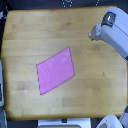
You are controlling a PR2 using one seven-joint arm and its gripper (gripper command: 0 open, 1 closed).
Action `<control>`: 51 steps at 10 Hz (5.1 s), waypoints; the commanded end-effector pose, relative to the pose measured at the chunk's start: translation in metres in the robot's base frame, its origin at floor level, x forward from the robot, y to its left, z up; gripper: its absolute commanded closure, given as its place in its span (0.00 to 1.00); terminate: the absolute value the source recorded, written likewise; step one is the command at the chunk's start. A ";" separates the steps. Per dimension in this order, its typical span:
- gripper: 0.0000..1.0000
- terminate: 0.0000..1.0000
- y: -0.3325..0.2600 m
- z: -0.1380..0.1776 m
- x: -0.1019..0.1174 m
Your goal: Folding a cloth
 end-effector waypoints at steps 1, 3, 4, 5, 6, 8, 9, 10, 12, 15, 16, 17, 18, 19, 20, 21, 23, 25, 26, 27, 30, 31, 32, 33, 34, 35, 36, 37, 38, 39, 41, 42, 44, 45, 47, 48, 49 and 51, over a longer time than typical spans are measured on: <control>0.00 0.00 0.002 -0.001 0.001; 0.00 0.00 0.015 -0.009 0.004; 0.00 0.00 0.027 -0.015 0.000; 0.00 0.00 0.040 -0.022 -0.004; 0.00 0.00 0.060 -0.032 -0.009; 0.00 0.00 0.092 -0.046 -0.015; 0.00 0.00 0.110 -0.051 -0.020; 0.00 0.00 0.135 -0.058 -0.027; 0.00 0.00 0.157 -0.069 -0.031; 0.00 0.00 0.181 -0.090 -0.036; 0.00 0.00 0.190 -0.100 -0.041; 0.00 0.00 0.192 -0.105 -0.043; 0.00 0.00 0.194 -0.110 -0.045; 0.00 0.00 0.197 -0.114 -0.045; 0.00 0.00 0.201 -0.119 -0.045; 0.00 0.00 0.204 -0.124 -0.045; 0.00 0.00 0.203 -0.136 -0.045; 0.00 0.00 0.198 -0.150 -0.049; 0.00 0.00 0.198 -0.156 -0.052; 0.00 0.00 0.198 -0.163 -0.055; 0.00 0.00 0.196 -0.173 -0.054; 0.00 0.00 0.196 -0.176 -0.054; 0.00 0.00 0.191 -0.176 -0.054; 1.00 0.00 0.192 -0.176 -0.055; 1.00 0.00 0.193 -0.175 -0.054; 1.00 0.00 0.194 -0.175 -0.052; 1.00 0.00 0.197 -0.174 -0.049; 1.00 0.00 0.197 -0.173 -0.049; 1.00 0.00 0.196 -0.172 -0.049; 1.00 0.00 0.196 -0.171 -0.049; 1.00 0.00 0.197 -0.169 -0.049; 1.00 0.00 0.197 -0.168 -0.049; 1.00 0.00 0.195 -0.166 -0.050; 1.00 0.00 0.193 -0.164 -0.050; 1.00 0.00 0.189 -0.162 -0.051; 1.00 0.00 0.187 -0.161 -0.052; 1.00 0.00 0.187 -0.159 -0.053; 1.00 0.00 0.185 -0.156 -0.054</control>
